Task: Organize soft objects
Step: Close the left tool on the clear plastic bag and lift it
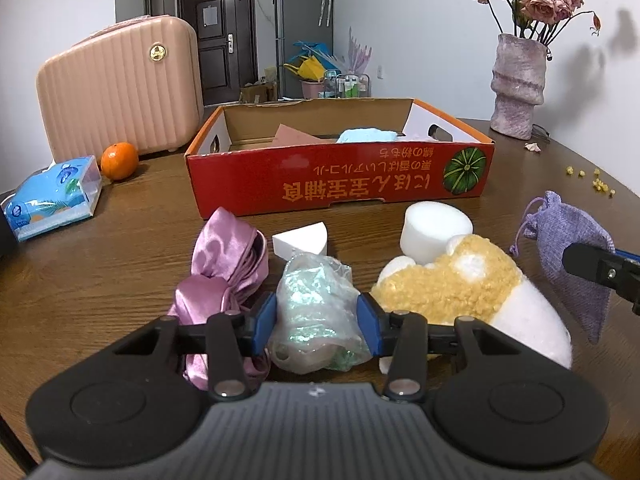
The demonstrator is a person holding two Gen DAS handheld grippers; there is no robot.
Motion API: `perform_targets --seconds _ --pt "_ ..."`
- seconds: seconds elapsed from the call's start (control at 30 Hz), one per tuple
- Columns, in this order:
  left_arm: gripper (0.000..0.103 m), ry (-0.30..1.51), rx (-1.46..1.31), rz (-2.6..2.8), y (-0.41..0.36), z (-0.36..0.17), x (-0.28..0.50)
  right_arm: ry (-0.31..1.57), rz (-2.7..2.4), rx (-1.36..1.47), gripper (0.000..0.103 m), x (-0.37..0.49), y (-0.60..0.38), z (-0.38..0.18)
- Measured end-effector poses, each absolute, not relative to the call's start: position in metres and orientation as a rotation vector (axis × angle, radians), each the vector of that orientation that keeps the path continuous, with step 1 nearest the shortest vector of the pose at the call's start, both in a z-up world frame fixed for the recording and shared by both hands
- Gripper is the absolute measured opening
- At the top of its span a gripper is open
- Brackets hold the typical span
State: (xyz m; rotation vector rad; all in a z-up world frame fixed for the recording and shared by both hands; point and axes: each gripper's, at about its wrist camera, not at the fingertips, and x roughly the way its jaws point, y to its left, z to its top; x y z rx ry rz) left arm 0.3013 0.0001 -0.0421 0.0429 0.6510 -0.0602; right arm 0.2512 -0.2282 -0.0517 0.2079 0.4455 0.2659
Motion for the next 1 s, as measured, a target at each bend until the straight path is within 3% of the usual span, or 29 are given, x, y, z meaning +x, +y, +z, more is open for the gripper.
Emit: perform_targets --seconds 0.57,1.0 --pt "0.019 0.584 0.002 -0.057 0.005 -0.033 0.283 0.444 0.271 0.203 0.046 0.251 -0.227 -0.052" --pt "0.016 0.498 -0.018 -0.041 0.009 -0.021 0.264 0.429 0.28 0.195 0.046 0.248 -0.226 -0.052"
